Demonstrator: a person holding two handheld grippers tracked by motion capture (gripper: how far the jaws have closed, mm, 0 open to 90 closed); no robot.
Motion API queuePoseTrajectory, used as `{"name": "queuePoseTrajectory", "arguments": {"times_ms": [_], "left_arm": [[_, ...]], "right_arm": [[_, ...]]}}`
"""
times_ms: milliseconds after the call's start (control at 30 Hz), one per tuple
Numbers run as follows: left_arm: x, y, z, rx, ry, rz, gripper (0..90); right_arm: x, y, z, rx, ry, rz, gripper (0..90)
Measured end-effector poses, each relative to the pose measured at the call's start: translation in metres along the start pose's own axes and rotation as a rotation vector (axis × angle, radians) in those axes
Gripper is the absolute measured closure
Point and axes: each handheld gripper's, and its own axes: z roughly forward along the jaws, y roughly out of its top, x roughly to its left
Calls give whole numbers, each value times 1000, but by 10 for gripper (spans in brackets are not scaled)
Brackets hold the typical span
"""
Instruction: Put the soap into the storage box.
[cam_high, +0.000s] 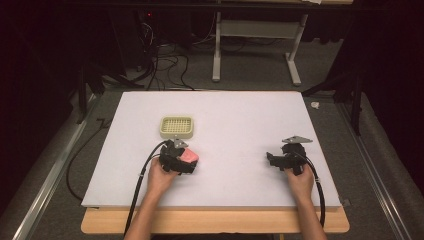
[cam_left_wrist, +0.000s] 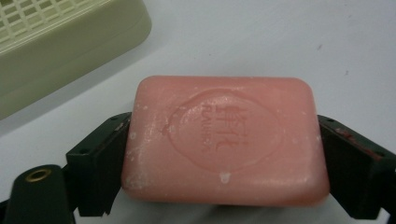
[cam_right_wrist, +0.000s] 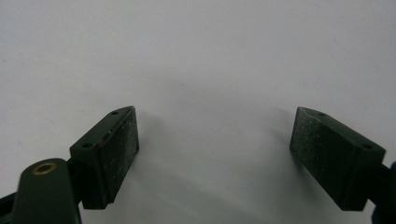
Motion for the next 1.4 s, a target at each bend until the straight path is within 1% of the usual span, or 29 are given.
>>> {"name": "queuePoseTrajectory", "arguments": {"times_ms": [233,400,600,867,900,1100,1200,1233,1267,1400], "left_arm": [[-1,0,-1,-2,4,-2,137],[-2,0,-2,-3,13,5,137],[-3,2,-9,-30,1,4,137],[-4,5,-18,-36,10,11,137],[-4,5,-21,-43,17,7,137],[-4,9,-27,-55,22,9,137],[-4,11,-31,-68,20,4,137],[-3,12,-33,-83,5,-12,137],[-2,13,-34,-85,-1,-17,137],[-1,14,-35,-78,10,-22,137]], "right_arm": [[0,0,0,0,0,0,162],[0,0,0,0,0,0,161],[0,0,0,0,0,1,161],[0,0,0,0,1,0,161],[0,0,0,0,1,0,161],[0,0,0,0,1,0,161],[0,0,0,0,1,-1,161],[0,0,0,0,1,-1,161],[0,0,0,0,1,-1,161],[0,0,0,0,2,-1,161]]}}
